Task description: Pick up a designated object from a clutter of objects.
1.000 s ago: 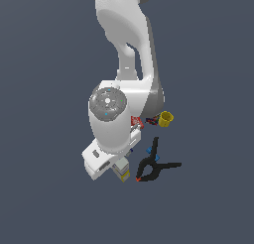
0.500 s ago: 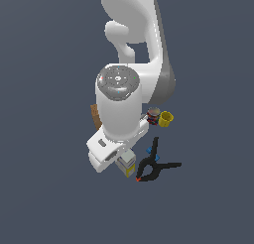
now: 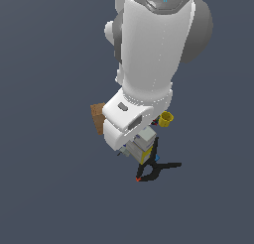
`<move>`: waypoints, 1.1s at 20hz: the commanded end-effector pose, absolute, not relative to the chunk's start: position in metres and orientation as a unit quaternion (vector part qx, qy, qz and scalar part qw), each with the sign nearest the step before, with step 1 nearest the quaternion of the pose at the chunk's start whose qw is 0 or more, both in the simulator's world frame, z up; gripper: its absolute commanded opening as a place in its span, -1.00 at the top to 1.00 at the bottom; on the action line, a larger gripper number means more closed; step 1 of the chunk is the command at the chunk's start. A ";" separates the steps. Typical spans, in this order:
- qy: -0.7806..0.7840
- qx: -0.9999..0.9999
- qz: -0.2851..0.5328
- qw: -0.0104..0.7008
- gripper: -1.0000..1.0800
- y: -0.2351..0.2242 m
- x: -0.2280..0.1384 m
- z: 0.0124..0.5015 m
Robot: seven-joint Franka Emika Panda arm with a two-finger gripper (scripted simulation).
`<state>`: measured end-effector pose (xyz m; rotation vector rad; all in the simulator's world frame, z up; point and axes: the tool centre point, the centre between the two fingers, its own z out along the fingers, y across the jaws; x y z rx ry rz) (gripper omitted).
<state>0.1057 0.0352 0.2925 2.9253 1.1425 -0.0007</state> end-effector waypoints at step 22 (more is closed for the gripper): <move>0.363 0.932 0.000 0.000 1.00 0.115 0.080 0.452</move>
